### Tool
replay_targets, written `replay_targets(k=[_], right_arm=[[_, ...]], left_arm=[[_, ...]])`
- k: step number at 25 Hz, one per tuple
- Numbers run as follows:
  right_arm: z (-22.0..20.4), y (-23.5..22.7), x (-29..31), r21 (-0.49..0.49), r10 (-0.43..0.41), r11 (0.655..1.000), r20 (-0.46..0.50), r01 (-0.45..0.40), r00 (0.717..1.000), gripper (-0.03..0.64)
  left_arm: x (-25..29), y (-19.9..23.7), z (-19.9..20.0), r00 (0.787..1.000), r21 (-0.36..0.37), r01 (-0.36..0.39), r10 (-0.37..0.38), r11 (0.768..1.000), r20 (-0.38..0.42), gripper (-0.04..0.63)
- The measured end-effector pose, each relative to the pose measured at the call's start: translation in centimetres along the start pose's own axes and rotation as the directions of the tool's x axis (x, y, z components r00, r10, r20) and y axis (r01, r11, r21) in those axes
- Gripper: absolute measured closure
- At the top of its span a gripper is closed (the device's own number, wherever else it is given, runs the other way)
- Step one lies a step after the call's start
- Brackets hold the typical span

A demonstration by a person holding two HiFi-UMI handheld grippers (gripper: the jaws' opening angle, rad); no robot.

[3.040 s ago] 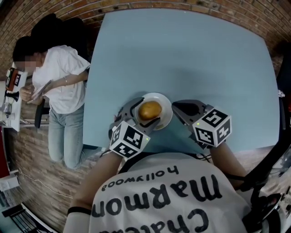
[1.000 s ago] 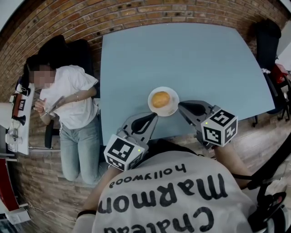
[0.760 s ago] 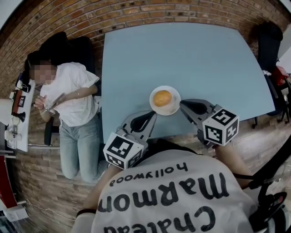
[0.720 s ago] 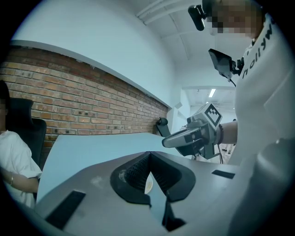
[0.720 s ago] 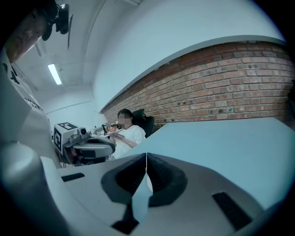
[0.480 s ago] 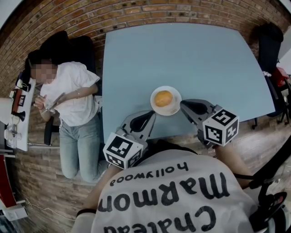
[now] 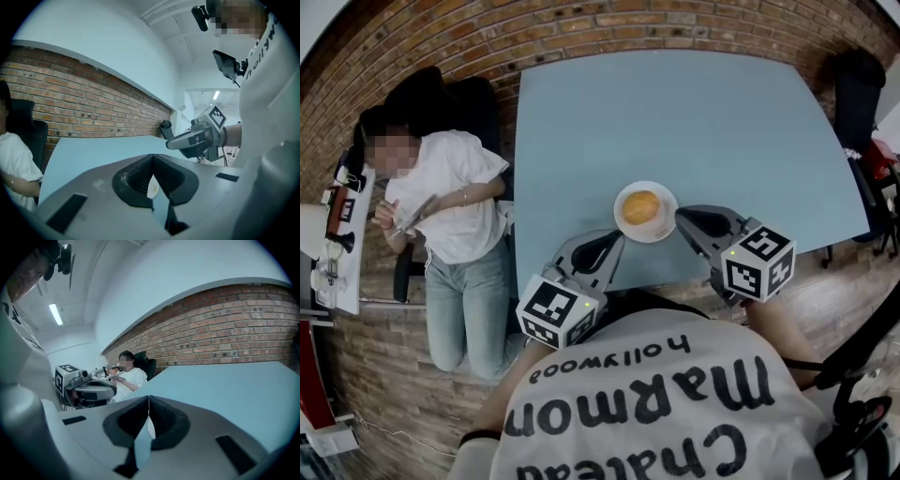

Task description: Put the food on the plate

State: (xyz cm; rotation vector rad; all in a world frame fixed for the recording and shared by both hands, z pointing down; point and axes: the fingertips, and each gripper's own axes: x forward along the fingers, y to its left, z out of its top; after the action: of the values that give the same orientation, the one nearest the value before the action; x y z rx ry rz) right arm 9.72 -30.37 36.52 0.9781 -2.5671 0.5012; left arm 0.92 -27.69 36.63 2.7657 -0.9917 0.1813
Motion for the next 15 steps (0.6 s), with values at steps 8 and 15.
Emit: replay_targets(k=[8, 15], right_arm=[[-0.39, -0.45, 0.40, 0.013, -0.015, 1.000, -0.005, 0.015, 1.000, 0.606], [-0.65, -0.70, 0.68, 0.017, -0.010, 1.000, -0.009, 0.010, 1.000, 0.606]], left_arm=[[0.05, 0.61, -0.42, 1.000, -0.010, -0.005, 0.005, 1.000, 0.000, 0.590], [0.38, 0.89, -0.60, 1.000, -0.013, -0.005, 0.005, 1.000, -0.002, 0.589]])
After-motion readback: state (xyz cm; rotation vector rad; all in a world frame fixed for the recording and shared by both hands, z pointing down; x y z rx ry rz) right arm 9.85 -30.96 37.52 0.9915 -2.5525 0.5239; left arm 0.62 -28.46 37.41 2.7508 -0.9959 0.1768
